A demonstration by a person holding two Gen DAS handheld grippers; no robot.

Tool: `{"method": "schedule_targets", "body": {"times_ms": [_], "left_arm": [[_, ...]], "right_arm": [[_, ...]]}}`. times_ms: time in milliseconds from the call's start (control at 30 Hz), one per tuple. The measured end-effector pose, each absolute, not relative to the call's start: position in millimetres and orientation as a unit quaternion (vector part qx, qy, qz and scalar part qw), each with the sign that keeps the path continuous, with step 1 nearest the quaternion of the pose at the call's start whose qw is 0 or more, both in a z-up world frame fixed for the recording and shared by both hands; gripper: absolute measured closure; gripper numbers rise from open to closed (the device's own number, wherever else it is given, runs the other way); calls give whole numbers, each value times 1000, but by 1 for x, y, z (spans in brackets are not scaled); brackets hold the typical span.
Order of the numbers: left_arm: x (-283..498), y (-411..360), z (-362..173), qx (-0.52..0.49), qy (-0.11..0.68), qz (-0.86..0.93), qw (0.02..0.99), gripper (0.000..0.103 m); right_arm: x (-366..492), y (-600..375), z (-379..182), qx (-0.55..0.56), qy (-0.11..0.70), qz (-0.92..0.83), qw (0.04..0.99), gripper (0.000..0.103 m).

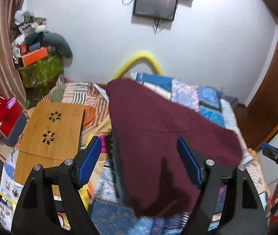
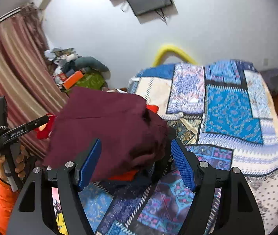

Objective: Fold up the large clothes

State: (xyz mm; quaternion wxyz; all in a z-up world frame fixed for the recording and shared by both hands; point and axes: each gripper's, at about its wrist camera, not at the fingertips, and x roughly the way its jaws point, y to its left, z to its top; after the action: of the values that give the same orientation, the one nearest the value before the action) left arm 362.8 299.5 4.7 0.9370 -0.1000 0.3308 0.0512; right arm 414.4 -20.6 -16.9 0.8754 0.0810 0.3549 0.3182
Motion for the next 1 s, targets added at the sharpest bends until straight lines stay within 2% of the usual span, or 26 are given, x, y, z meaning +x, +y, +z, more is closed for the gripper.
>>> {"method": "schedule_targets", "body": {"times_ms": [167,333,767,833,900,1000], "left_arm": [[297,256,54,-76,280,33,956,24],[227,211,81,-57,213,21,975,24],[81,129,76,-26,31,72,997,24],[69,122,73,-24,18,73,997,24],[59,117,70,-22,8,82,996,22],[45,109,66,-23,1,87,996,9]], "right_arm": [[366,-29,22,68,303,355,882,33],[311,-37,45,57,248,378,890,33],[177,-66,85,39,75,390,917,32],[166,-67,83,31,58,379,923,30],[158,-66,80,21,45,367,929,21],[151,-62,73,13,36,351,936,16]]}}
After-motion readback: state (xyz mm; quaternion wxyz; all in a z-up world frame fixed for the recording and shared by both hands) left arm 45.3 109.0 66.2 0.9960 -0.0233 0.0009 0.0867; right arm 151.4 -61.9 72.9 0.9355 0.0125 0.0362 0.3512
